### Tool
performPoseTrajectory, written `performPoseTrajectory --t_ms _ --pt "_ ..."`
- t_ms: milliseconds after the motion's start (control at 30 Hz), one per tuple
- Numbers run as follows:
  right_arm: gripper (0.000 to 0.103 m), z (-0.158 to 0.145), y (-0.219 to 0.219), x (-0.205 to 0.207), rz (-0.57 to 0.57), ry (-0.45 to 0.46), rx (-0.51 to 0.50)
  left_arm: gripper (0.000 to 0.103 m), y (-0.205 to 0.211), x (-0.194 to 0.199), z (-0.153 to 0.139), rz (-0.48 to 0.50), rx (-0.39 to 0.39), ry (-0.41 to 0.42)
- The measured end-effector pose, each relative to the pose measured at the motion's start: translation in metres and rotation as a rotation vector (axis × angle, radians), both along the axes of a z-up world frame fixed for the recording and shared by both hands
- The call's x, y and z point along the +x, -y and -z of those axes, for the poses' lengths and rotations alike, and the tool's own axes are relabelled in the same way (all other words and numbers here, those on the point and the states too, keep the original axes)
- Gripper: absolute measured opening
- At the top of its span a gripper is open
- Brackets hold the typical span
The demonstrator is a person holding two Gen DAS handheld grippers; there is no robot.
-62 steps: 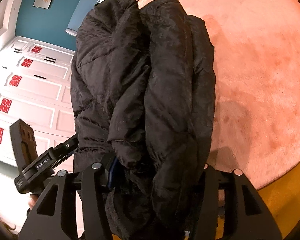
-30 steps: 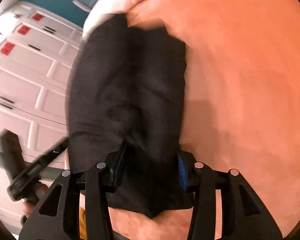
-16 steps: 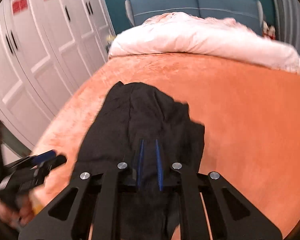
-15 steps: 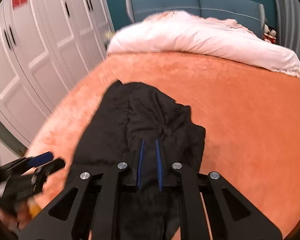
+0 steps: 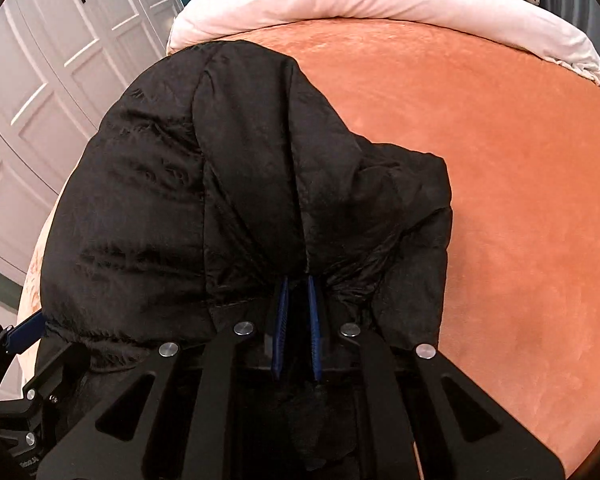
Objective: Fold large clothes
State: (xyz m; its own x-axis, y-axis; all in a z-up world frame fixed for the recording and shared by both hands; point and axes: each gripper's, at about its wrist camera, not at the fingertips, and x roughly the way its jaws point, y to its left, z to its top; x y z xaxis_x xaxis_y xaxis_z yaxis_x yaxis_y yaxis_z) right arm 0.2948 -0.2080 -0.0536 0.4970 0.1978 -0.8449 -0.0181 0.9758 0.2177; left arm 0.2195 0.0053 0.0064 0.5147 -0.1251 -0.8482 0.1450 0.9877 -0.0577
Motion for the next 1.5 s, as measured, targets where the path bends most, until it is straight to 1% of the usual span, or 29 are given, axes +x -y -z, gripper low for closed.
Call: performPoseTrajectory --t_ms 67,133,200,267,333,367,433,500,567,733,833,967,1133,1233,1267,1300,1400,1467,1500 --pt "0.007 0.000 0.001 0.002 0.000 0.001 0.010 0.077 0.002 0.000 -0.001 -0.008 0.015 0.000" --pt "0.008 -0.007 0.003 -0.001 0.020 0.006 0.023 0.076 0.003 -0.001 -0.005 -0.024 0.017 -0.009" --pt "0.010 -0.025 0.013 -0.022 0.062 0.028 0.037 0.075 0.001 -0.005 -0.012 -0.046 0.017 -0.015" --pt "0.015 -0.046 0.016 -0.042 0.076 0.063 0.044 0.074 0.002 -0.012 -0.019 -0.056 0.030 -0.004" --pt "0.029 -0.064 0.014 -0.063 0.078 0.094 0.010 0.074 0.005 -0.025 -0.029 -0.059 0.057 0.023" --pt "0.039 -0.073 0.013 -0.078 0.076 0.117 -0.013 0.074 0.007 -0.031 -0.033 -0.060 0.070 0.033" --pt "0.049 -0.085 0.009 -0.105 0.072 0.139 -0.051 0.074 0.012 -0.044 -0.040 -0.059 0.079 0.051" --pt "0.051 -0.090 0.007 -0.130 0.074 0.156 -0.077 0.074 0.015 -0.058 -0.048 -0.064 0.083 0.070" --pt "0.057 -0.093 0.005 -0.153 0.085 0.167 -0.101 0.074 0.019 -0.072 -0.055 -0.069 0.080 0.086" --pt "0.058 -0.087 0.015 -0.194 0.115 0.156 -0.060 0.074 0.028 -0.100 -0.061 -0.070 0.090 0.101" --pt "0.058 -0.084 0.023 -0.213 0.124 0.147 -0.062 0.074 0.033 -0.114 -0.060 -0.060 0.093 0.098" --pt "0.060 -0.077 0.028 -0.235 0.136 0.136 -0.072 0.074 0.037 -0.134 -0.057 -0.046 0.121 0.126" --pt "0.060 -0.064 0.033 -0.246 0.152 0.109 -0.071 0.074 0.041 -0.146 -0.048 -0.039 0.131 0.112" --pt "0.060 -0.069 0.037 -0.245 0.149 0.121 -0.068 0.075 0.036 -0.148 -0.049 -0.043 0.111 0.115" --pt "0.060 -0.072 0.039 -0.242 0.146 0.126 -0.061 0.076 0.028 -0.145 -0.051 -0.058 0.080 0.108" --pt "0.060 -0.078 0.041 -0.237 0.142 0.136 -0.046 0.081 0.021 -0.144 -0.052 -0.073 0.055 0.099" --pt "0.060 -0.098 0.046 -0.206 0.124 0.163 0.000 0.081 -0.008 -0.129 -0.055 -0.124 -0.063 0.068" --pt "0.060 -0.110 0.047 -0.180 0.116 0.184 0.007 0.081 -0.026 -0.120 -0.056 -0.157 -0.110 0.058" --pt "0.060 -0.118 0.048 -0.159 0.113 0.198 0.007 0.081 -0.034 -0.117 -0.055 -0.169 -0.125 0.054"
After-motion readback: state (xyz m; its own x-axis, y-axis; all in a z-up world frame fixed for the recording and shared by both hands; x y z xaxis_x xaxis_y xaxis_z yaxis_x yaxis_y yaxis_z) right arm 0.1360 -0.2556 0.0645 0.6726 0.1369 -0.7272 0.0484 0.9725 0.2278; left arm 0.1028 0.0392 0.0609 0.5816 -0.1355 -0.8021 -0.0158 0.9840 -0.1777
